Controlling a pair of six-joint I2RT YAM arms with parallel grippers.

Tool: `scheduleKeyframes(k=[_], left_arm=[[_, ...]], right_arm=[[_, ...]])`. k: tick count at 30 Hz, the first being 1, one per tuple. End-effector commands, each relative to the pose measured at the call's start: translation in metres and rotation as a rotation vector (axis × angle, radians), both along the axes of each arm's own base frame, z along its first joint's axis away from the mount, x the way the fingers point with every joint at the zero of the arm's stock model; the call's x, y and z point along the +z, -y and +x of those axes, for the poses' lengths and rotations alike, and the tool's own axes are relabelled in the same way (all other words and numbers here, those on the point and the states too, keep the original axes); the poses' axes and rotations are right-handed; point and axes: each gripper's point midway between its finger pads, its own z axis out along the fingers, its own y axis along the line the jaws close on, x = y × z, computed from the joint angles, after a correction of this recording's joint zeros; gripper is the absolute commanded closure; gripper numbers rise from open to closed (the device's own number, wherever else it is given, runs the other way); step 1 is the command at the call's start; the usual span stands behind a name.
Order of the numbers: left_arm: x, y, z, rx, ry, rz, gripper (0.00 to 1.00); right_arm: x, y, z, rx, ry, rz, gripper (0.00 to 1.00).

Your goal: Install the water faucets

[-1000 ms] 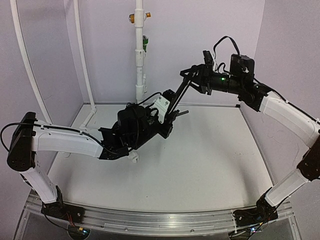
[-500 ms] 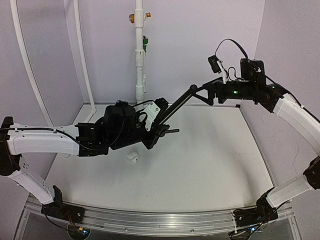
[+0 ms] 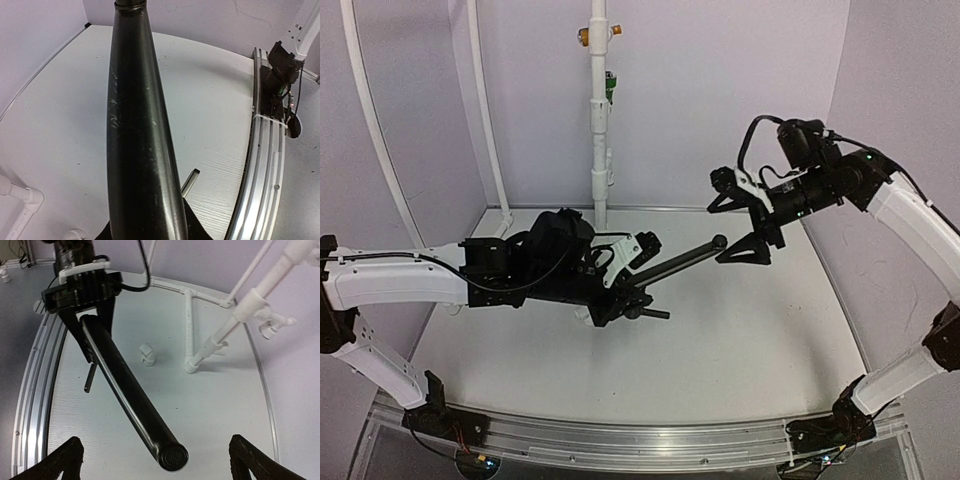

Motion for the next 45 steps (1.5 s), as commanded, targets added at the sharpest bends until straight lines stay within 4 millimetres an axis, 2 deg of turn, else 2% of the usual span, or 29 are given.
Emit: scheduleKeyframes(k=[1, 6, 13, 18, 23, 28, 33, 39, 41, 42, 45], left_arm=[[0.054, 0.019, -0.016, -0.124, -0.002, -0.158, 1.00], [0.053, 0.022, -0.022, -0.164, 0.001, -0.172, 1.00], [0.059, 0.024, -0.026, -0.197, 0.015, -0.204, 1.00], [0.059, 0.026, -0.029, -0.217, 0.026, -0.210, 1.00], [0.062, 0.024, -0.029, -0.223, 0.048, -0.231, 1.00], [0.064, 0.023, -0.031, -0.230, 0.060, -0.239, 1.00], [0.065, 0.020, -0.030, -0.222, 0.070, -0.241, 1.00], [0.063, 0.018, -0.029, -0.218, 0.072, -0.229, 1.00], [0.062, 0.018, -0.028, -0.208, 0.075, -0.224, 0.95], [0.061, 0.017, -0.026, -0.201, 0.075, -0.219, 0.88], [0.060, 0.014, -0.022, -0.172, 0.079, -0.210, 0.56]], right_arm=[[-0.030, -0.025, -0.024, 0.139, -0.041, -0.072, 0.07], [-0.037, -0.046, -0.034, 0.191, -0.080, -0.068, 0.17], [-0.059, -0.059, -0.049, 0.248, -0.111, -0.108, 0.32], [-0.066, -0.062, -0.051, 0.258, -0.123, -0.123, 0.42], [-0.073, -0.062, -0.054, 0.265, -0.136, -0.133, 0.46], [-0.075, -0.061, -0.057, 0.272, -0.147, -0.136, 0.55], [-0.072, -0.060, -0.058, 0.272, -0.136, -0.133, 0.69], [-0.068, -0.058, -0.058, 0.263, -0.125, -0.130, 0.96], [-0.066, -0.058, -0.057, 0.254, -0.124, -0.127, 1.00], [-0.065, -0.058, -0.057, 0.251, -0.123, -0.124, 1.00], [-0.059, -0.060, -0.055, 0.239, -0.119, -0.112, 1.00]])
